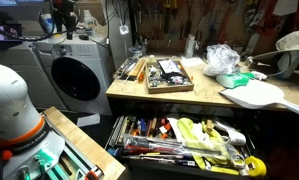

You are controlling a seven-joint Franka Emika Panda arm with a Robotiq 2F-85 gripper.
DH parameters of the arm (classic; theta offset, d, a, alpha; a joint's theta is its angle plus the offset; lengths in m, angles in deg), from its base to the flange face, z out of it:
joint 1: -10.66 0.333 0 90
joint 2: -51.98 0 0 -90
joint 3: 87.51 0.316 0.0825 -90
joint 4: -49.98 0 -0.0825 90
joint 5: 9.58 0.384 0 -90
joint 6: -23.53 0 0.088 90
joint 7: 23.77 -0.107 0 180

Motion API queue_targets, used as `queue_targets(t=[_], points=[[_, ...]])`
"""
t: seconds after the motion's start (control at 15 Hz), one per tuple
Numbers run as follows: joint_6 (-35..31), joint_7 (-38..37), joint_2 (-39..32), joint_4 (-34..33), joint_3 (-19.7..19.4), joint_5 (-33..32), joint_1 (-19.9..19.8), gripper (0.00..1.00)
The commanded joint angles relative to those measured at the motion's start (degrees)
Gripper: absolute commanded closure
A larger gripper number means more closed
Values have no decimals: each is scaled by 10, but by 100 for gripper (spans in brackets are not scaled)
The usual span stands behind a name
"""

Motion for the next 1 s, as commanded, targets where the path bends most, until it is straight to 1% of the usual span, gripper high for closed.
queue_targets(t=[0.0, 0.73, 0.93], points=[[2, 2, 0, -1, 4, 2, -6, 0], [2, 2, 0, -1, 4, 2, -6, 0], [-9, -23, -2, 2, 5, -53, -33, 0]])
